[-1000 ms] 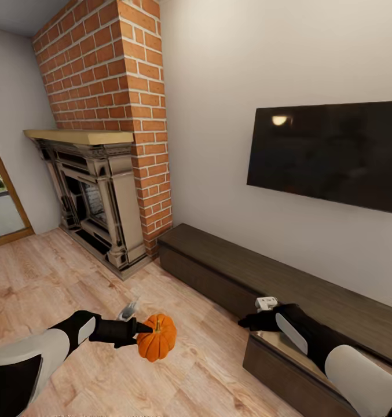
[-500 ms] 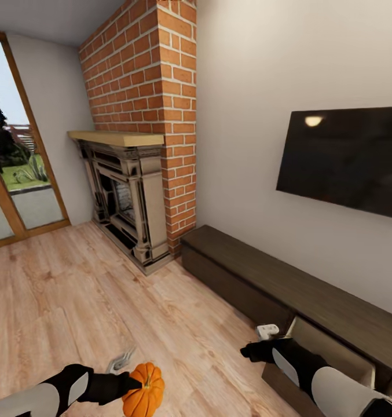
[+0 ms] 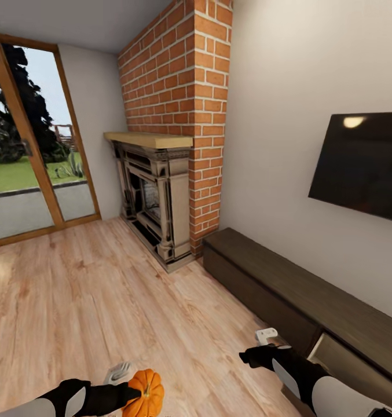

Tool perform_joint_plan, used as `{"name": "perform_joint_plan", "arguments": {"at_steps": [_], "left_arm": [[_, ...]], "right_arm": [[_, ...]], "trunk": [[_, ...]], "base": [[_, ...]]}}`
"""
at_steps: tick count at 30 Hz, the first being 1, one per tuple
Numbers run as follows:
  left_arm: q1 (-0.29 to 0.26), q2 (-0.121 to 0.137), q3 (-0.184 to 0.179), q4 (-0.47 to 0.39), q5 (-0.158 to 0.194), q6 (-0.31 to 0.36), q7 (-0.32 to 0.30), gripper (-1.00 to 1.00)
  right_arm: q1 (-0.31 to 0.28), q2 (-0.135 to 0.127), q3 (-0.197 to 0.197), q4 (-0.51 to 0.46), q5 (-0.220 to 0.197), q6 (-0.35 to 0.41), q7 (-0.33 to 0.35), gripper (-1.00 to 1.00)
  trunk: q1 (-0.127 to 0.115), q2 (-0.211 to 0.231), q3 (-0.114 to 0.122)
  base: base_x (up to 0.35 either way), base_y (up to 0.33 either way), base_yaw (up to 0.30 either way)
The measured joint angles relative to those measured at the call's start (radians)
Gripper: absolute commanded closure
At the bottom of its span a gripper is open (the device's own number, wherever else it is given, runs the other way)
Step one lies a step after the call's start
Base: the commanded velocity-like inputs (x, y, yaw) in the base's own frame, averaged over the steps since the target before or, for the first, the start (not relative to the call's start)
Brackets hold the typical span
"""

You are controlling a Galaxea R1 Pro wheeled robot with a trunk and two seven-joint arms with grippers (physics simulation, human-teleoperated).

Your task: Place each of the two pumpkins and all three candles from the living room inside a cabinet in the living room (use any cabinet), then make sure every cabinet is closed, and position the cauldron so it is next to a table in the living room.

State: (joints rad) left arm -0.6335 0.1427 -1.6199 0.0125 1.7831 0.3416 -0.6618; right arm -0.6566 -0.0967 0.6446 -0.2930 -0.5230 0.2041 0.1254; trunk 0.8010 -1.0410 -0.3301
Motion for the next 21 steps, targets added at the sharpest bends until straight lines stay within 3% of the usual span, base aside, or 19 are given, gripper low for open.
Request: {"name": "perform_joint_plan", "arguments": {"at_steps": [21], "left_arm": [[0.003,-0.005,0.007,-0.002,0.003,0.0,0.009,1.0]], "right_arm": [[0.0,0.0,0.001,0.0,0.0,0.0,-0.001,-1.0]], "trunk": [[-0.081,0.147,0.066]], "base": [[0.0,0.0,0.29]]}}
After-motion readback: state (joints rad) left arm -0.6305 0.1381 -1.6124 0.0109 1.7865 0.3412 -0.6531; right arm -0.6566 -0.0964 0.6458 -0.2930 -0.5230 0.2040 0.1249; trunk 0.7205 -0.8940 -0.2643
